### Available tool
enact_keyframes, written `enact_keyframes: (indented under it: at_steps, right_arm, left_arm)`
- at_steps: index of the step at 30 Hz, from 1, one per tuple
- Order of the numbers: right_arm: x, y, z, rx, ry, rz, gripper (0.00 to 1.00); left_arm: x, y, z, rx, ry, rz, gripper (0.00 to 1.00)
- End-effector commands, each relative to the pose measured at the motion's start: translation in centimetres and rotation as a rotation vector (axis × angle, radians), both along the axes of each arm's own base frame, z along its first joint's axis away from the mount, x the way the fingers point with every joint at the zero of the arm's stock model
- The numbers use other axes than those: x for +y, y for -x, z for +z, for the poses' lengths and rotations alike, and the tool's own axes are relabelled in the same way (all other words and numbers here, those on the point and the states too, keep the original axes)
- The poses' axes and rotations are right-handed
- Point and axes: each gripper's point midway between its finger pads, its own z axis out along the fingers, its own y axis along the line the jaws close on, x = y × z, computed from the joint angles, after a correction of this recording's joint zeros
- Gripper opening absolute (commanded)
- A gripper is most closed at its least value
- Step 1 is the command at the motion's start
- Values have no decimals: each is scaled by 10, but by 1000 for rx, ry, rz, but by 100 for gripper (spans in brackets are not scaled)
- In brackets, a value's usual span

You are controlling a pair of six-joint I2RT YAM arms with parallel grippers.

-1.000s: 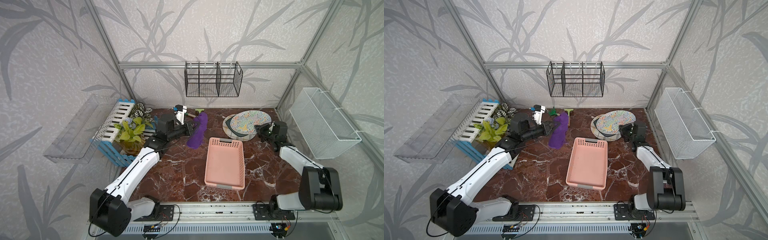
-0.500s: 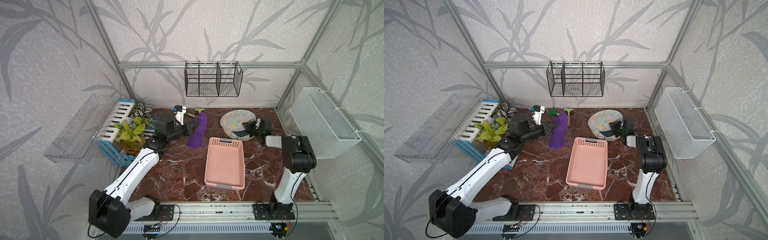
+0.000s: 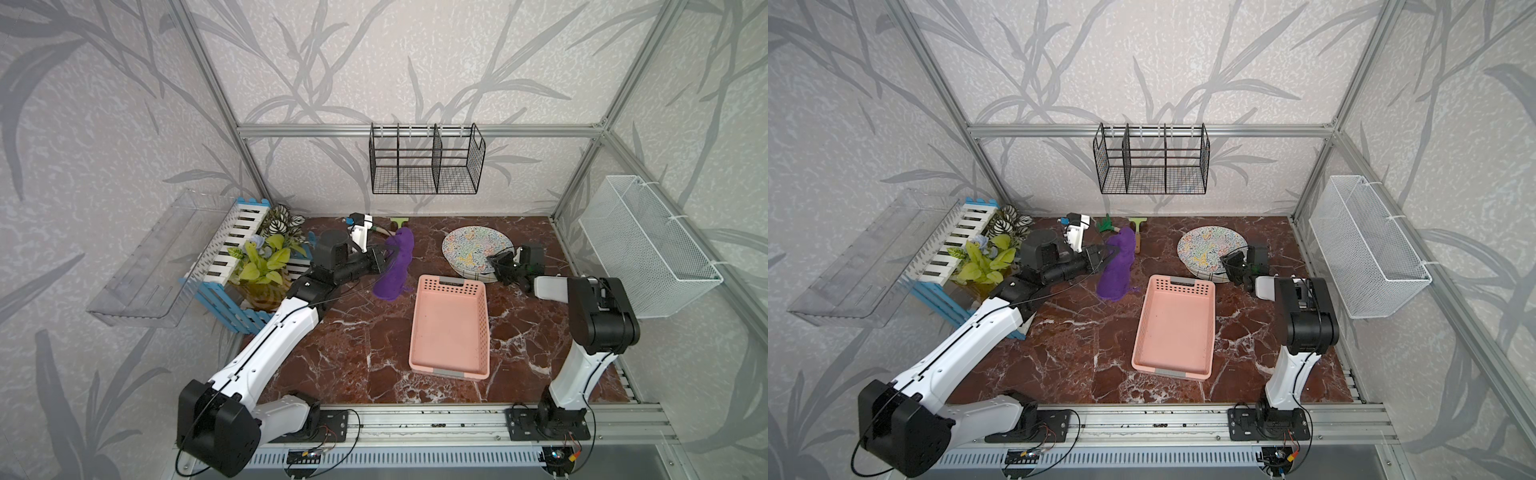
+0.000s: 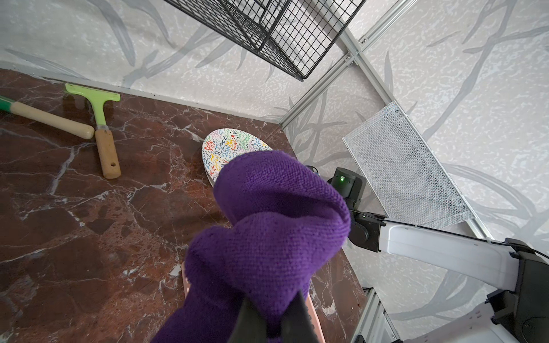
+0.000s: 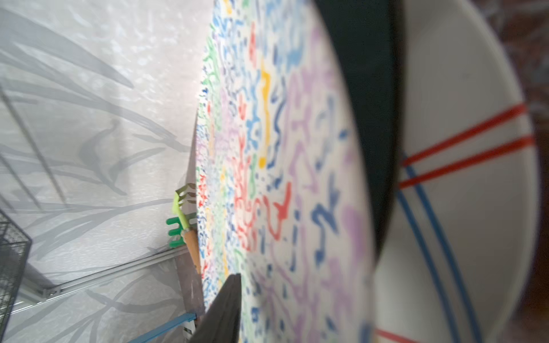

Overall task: Wipe the wet plate dry
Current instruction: Place the plate on the plate.

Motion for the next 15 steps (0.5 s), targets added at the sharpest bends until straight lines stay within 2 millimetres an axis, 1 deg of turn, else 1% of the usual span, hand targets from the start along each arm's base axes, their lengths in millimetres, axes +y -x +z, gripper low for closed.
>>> enact_keyframes:
  at_steps: [1, 3, 5, 7, 8, 10, 11, 15]
  right_arm:
    - [-9, 10, 7, 14, 61, 7, 42]
    - [-12, 14, 10, 20, 68, 11, 50]
    - [-17, 19, 15, 30, 95, 7, 61]
    - [-22, 26, 23, 32, 130, 5, 70]
    - [-25, 27, 33, 11, 144, 5, 74]
    - [-30, 32, 45, -5, 157, 2, 76]
    - [-33, 36, 48, -6, 159, -1, 79]
    - [-43, 48, 68, -37, 169, 2, 80]
  left_arm:
    - [6, 3, 9, -50, -2, 19, 0]
    - [13, 1, 2, -50, -51, 46, 0]
    - [22, 0, -7, -50, -116, 88, 0]
    - [32, 0, -18, -45, -180, 124, 0]
    - [36, 0, -25, -36, -210, 139, 0]
    - [42, 0, -40, -13, -263, 157, 0]
    - [44, 0, -48, 1, -277, 160, 0]
    - [41, -1, -80, 52, -329, 146, 0]
